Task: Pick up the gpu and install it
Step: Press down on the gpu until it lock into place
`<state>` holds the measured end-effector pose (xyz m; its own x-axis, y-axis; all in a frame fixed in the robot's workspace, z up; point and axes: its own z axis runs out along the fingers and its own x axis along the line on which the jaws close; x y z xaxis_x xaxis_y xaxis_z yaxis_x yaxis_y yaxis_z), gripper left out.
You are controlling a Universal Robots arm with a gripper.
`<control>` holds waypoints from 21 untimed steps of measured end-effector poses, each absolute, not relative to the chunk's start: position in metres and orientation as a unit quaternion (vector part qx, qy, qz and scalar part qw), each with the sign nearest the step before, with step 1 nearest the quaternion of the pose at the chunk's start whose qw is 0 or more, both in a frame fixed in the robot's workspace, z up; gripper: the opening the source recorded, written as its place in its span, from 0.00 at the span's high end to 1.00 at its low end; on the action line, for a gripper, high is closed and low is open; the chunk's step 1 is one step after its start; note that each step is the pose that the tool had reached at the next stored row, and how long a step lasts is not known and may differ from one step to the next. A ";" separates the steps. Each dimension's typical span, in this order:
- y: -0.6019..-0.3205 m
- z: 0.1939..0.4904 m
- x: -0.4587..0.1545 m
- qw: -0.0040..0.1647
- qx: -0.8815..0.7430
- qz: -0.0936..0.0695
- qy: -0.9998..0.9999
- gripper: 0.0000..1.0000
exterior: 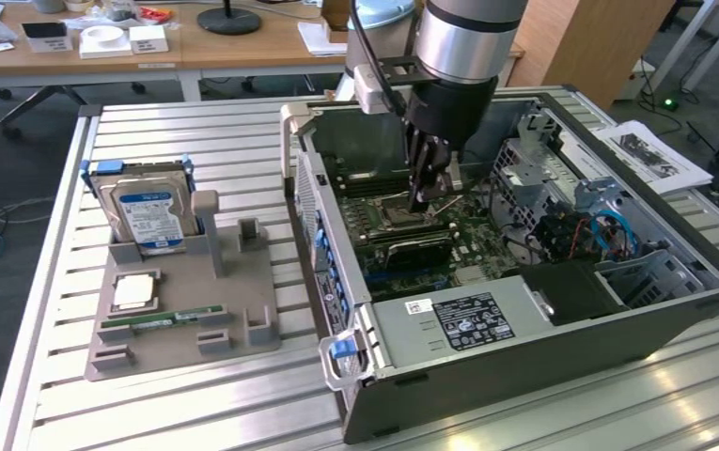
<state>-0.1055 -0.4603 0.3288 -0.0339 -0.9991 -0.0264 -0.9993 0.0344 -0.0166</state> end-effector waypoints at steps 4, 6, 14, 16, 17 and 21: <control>-0.458 0.328 -0.106 0.016 -0.695 0.004 0.719 0.89; -0.457 0.328 -0.105 0.016 -0.695 0.004 0.719 0.89; -0.456 0.326 -0.106 0.019 -0.695 0.007 0.719 0.89; -0.456 0.325 -0.106 0.019 -0.695 0.007 0.719 0.89; -0.456 0.325 -0.106 0.019 -0.695 0.007 0.719 0.89; -0.456 0.323 -0.106 0.019 -0.695 0.007 0.719 0.89</control>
